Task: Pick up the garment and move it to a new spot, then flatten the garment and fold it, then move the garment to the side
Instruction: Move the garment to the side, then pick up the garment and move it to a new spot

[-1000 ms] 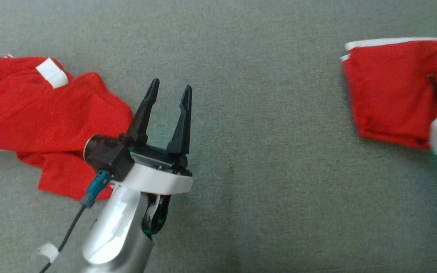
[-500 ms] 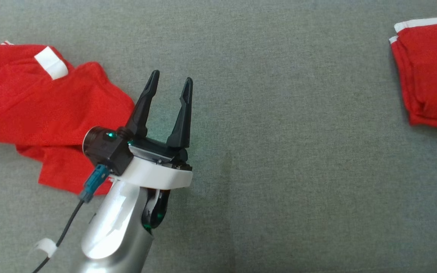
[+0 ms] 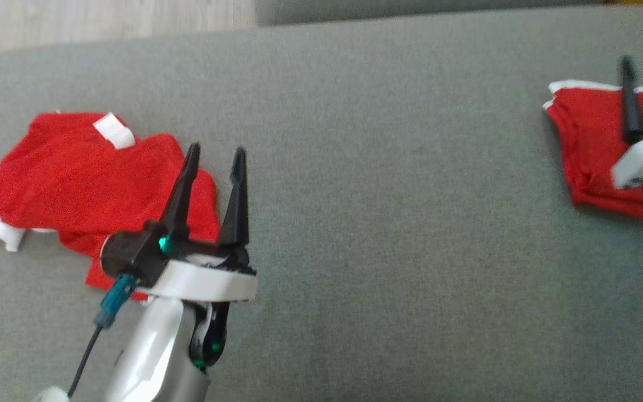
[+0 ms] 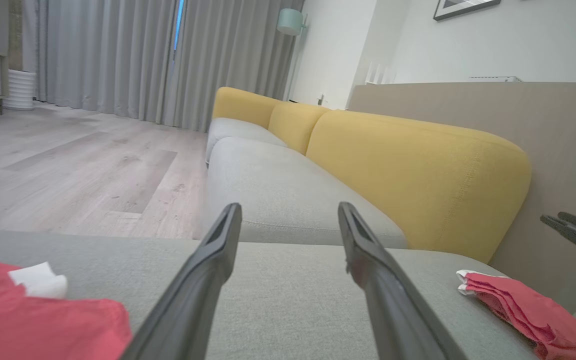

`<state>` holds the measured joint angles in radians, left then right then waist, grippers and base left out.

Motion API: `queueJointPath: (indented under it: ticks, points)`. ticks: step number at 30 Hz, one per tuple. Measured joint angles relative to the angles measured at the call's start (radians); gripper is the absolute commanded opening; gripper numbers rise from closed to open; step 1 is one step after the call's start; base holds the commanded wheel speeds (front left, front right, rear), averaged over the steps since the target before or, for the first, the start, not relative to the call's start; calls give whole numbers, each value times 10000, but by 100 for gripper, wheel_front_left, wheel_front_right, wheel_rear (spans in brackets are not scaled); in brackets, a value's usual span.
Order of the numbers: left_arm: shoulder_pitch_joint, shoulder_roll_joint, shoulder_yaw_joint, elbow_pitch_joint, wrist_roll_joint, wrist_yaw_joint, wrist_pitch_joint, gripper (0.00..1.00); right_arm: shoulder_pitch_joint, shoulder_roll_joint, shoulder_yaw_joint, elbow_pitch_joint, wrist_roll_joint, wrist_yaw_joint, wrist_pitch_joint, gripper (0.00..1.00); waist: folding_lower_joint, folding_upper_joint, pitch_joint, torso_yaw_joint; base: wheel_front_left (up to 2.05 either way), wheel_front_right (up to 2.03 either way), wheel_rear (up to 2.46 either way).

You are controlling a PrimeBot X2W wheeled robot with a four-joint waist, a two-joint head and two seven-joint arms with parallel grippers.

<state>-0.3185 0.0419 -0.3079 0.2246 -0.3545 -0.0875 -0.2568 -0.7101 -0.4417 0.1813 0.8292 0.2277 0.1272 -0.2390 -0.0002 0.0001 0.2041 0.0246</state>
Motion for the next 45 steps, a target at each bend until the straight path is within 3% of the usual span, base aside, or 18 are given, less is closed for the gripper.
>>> queueJointPath:
  ticks: [11, 15, 19, 25, 45]
  points:
    - [1618, 17, 1007, -81, -169, 82, 0, 100, 2408, 3127, -1248, -3361, 249, -2, -123, 100, -1, 0, -1601, -2, 0, 0, 0]
    - [2143, 19, 1078, -121, -155, 65, 0, 100, 4218, 3722, -1313, -4234, -272, -2, -125, 100, 0, 0, -1921, 34, 0, 0, 0]
    - [2357, 21, 1160, -259, -21, 96, 0, 100, 5340, 3837, -1914, -5177, -746, -2, -134, 100, 0, 0, -2024, 95, 0, 0, 0]
    - [2686, 33, 1127, -324, 282, 205, 2, 100, 6397, 3952, -1567, -5570, -479, -2, -134, 100, 1, 0, -2039, 102, 0, 0, 0]
    - [2779, 33, 1179, -150, 198, 290, 2, 100, 6421, 3950, -1346, -5697, -163, -2, -134, 100, 2, 0, -2071, 302, 0, 0, 0]
